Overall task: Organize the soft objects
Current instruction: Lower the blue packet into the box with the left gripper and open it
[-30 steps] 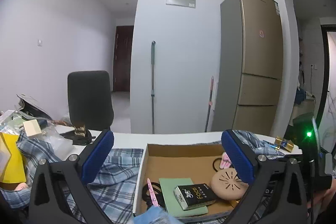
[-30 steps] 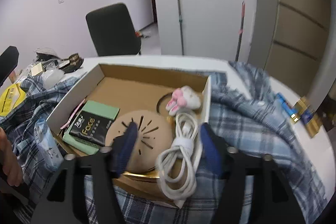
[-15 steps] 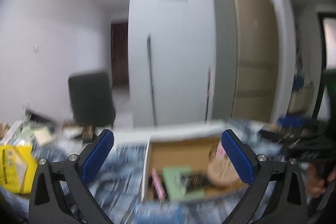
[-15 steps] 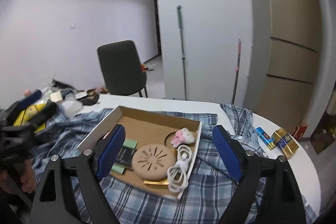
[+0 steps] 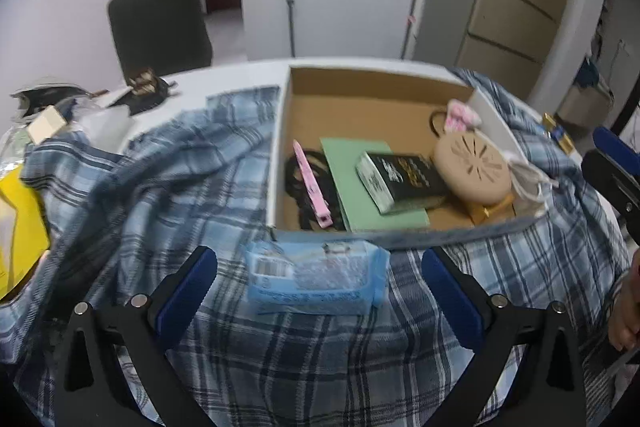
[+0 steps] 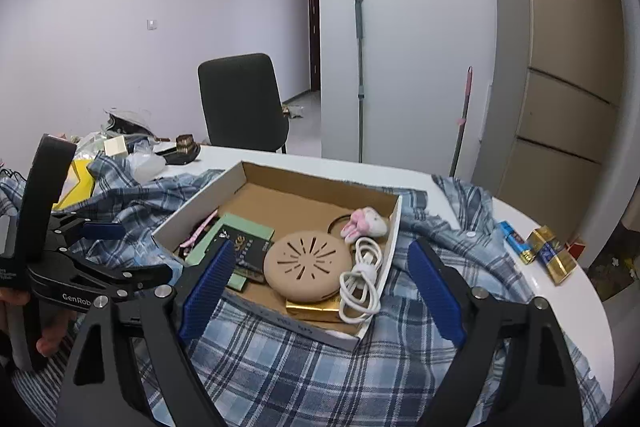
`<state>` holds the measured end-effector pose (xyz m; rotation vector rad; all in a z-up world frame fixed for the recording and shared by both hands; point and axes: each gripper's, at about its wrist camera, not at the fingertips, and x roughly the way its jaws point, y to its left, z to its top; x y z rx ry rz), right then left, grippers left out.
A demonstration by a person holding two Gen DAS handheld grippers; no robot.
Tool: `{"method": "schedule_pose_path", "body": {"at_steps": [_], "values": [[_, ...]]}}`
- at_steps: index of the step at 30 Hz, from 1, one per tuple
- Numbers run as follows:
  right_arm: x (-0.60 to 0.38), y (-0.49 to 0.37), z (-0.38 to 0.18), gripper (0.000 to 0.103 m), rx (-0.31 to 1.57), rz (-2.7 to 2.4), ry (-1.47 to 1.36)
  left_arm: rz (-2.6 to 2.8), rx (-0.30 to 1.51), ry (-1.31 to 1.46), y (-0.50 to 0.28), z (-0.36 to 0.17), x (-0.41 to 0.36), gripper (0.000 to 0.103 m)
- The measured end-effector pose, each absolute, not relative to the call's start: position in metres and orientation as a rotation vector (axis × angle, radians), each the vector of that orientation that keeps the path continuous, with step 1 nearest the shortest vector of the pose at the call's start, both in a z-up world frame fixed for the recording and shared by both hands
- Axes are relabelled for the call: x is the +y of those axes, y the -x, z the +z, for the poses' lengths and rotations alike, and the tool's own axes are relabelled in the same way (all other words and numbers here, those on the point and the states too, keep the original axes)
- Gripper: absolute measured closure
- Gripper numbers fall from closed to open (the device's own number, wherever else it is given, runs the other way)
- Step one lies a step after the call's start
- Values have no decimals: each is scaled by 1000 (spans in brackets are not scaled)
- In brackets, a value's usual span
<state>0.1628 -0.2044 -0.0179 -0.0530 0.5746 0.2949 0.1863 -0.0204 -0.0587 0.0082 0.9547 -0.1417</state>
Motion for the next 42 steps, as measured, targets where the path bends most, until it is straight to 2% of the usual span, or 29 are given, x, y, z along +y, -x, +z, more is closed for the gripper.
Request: {"method": "schedule_pose_path", "body": {"at_steps": [8,10,11,15,25,30,42], "values": [[-208,-165,-21,16,574,295,57,-178,1060,-9,-199,-82,-27,0],[-208,-165,-22,16,572,292,64,-173,1048,-9,-199,-80,-27,12],[-207,-165,-22,16,572,291,68,-173,1041,-4,-198,-79,-26,25],[-208,-167,-24,16,580,294,65,-180,1014,6,-192,-72,-22,42],[-211,-164,-22,16,560,285,66,-205,804,-3,-162,-20,-19,43],[-212,-166,-24,16,563,270,67,-246,704,9,-173,7,-33,43],[-216,-174,-34,16,582,227,86,-259,733,16,-226,-23,-62,41]]}}
